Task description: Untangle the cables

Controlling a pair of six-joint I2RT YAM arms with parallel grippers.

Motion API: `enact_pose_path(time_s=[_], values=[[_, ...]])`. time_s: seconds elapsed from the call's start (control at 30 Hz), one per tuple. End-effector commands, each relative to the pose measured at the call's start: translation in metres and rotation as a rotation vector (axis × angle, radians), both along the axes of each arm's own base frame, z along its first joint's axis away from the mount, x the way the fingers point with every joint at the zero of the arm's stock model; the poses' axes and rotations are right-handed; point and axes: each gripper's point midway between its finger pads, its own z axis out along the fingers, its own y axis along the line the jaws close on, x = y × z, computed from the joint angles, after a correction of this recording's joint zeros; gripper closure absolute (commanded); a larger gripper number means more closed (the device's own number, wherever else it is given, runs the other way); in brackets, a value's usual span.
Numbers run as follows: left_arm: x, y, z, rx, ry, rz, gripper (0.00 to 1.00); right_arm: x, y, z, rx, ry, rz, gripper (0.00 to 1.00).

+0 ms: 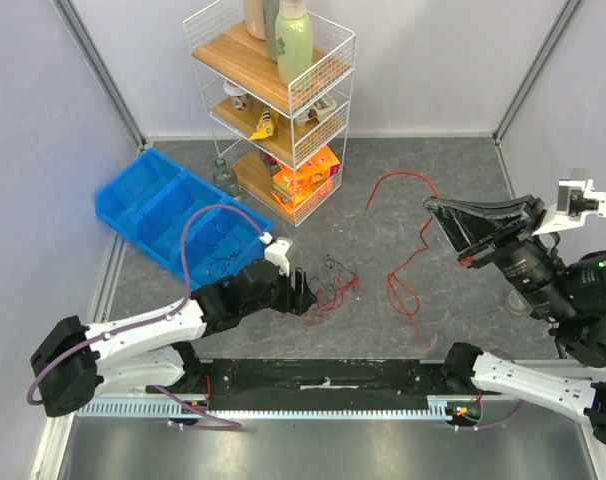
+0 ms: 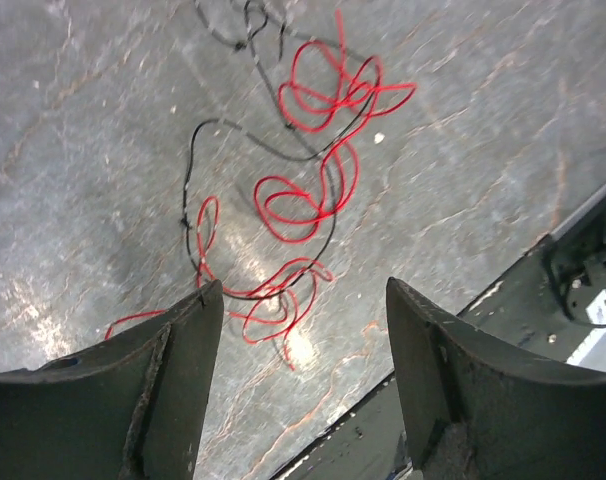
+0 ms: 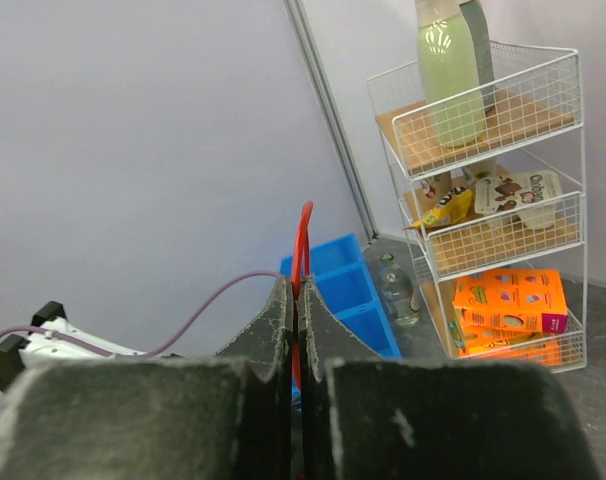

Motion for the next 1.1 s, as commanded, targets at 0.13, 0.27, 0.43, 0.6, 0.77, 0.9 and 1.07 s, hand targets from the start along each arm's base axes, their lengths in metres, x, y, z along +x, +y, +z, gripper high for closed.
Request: enact_pose_path(time_s=[0.13, 0.27, 0.43, 0.6, 0.77, 0.9, 1.07], values=[[0.002, -0.018, 0.041, -0.109, -0.076, -0.083, 0.19, 0.006, 0.002, 0.022, -0.008, -0.050, -0.030, 1.00], [-0.015, -0.042, 0.089, -0.296, -0.123, -0.219, 0.10, 0.010, 0.019, 0.010, -0.040, -0.026, 0.004, 1.00], [-0.012, -0.039, 0.142, -0.378, -0.290, -0.247, 0.18, 0.004, 0.033, 0.005, -0.035, -0.018, 0.074, 1.00], [-0.010, -0.033, 0.182, -0.456, -0.417, -0.237, 0.18, -0.001, 0.046, 0.005, -0.020, -0.013, 0.141, 1.00], [-0.010, -0.040, 0.192, -0.508, -0.458, -0.262, 0.01, -0.006, 0.059, -0.001, -0.007, 0.007, 0.209, 1.00], [-0.021, -0.062, 0.182, -0.537, -0.407, -0.378, 0.01, -0.012, 0.067, -0.002, 0.008, 0.013, 0.261, 1.00], [-0.063, -0.087, 0.189, -0.720, -0.368, -0.657, 0.03, -0.013, 0.068, -0.002, 0.022, 0.024, 0.272, 1.00]])
